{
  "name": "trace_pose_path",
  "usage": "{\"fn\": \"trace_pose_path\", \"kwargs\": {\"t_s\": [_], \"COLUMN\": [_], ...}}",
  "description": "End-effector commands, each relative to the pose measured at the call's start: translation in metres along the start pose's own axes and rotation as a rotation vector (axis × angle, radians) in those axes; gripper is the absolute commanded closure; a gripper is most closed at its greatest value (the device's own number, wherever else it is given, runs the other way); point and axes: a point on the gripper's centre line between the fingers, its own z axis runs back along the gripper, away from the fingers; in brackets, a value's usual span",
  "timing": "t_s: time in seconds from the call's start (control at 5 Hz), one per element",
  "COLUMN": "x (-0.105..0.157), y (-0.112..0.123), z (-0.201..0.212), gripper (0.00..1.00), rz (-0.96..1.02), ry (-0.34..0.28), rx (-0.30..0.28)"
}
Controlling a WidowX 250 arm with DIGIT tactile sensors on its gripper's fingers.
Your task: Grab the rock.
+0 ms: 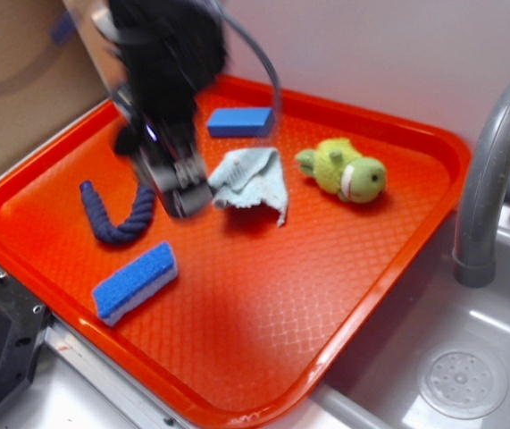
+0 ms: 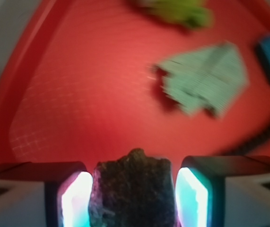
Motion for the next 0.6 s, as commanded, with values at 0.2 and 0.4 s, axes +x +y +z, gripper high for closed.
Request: {"fn": "trace_pose_path", "kwargs": {"t_s": [0.2, 0.4], "x": [-0.006, 0.015], "y": [0.026, 0.038], "z": [0.077, 0.064], "gripper": [1.0, 1.0], "rz": [0.477, 0.45], "ry": [-0.154, -0.191], "rx": [0.002, 0.029]}}
